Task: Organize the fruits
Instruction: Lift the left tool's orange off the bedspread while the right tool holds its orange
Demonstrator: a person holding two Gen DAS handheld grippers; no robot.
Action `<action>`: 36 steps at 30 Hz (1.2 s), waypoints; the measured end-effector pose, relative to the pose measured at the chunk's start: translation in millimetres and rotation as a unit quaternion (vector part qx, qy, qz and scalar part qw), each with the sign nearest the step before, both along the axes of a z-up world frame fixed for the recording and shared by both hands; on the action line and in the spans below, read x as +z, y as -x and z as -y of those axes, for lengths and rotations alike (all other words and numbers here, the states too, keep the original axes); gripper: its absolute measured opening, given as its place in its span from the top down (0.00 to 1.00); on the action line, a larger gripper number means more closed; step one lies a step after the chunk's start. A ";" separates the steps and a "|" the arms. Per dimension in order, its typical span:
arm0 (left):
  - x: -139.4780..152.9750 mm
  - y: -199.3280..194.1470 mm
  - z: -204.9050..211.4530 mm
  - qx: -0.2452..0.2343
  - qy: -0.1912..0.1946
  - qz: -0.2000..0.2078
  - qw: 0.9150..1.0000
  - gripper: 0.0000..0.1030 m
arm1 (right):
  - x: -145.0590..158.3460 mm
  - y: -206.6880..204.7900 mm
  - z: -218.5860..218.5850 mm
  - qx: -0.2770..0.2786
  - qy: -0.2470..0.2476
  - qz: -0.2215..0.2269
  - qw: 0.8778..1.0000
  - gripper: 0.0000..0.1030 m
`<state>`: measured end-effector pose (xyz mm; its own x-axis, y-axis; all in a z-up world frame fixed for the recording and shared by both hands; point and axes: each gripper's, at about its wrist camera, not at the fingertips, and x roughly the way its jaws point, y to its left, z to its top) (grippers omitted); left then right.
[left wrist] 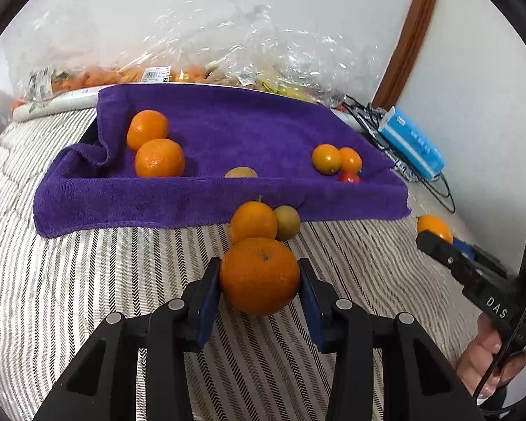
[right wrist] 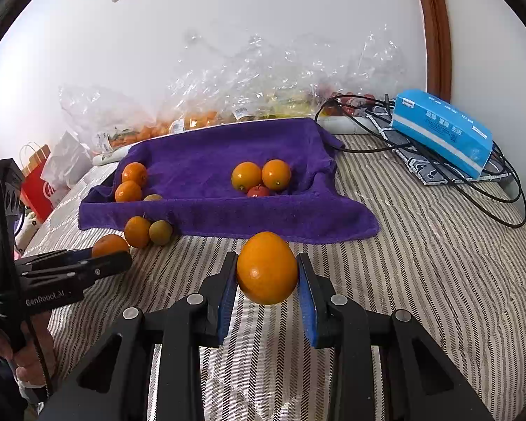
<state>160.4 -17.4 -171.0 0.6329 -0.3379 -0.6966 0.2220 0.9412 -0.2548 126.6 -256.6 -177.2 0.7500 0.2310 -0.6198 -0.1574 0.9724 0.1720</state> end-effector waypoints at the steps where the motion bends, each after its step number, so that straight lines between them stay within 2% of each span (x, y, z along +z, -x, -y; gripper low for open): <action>1: -0.1 -0.5 -1.4 0.002 0.006 0.000 1.000 0.61 | 0.3 0.5 0.2 0.001 -0.001 0.002 1.000 0.68; 11: 2.8 0.1 -10.4 0.007 0.043 0.012 0.999 0.61 | 3.7 3.7 -2.8 0.027 -0.023 0.018 0.999 0.68; 20: 6.2 4.5 -8.8 0.008 0.036 0.031 0.999 0.61 | 7.0 7.8 -14.3 0.053 -0.017 0.034 0.998 0.68; 32: 11.1 10.4 -14.5 0.026 0.046 0.049 0.997 0.61 | 4.5 0.9 -9.1 0.039 -0.034 0.026 0.998 0.68; 36: 12.8 12.7 -15.4 0.029 0.046 0.054 0.997 0.61 | 8.9 7.5 -11.6 0.043 -0.032 0.047 0.997 0.68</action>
<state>147.6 -2.0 -158.2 0.7231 -0.3572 -0.5912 0.1979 0.9272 -0.3182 119.1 -245.0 -168.2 0.7798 0.3340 -0.5295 -0.2586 0.9421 0.2134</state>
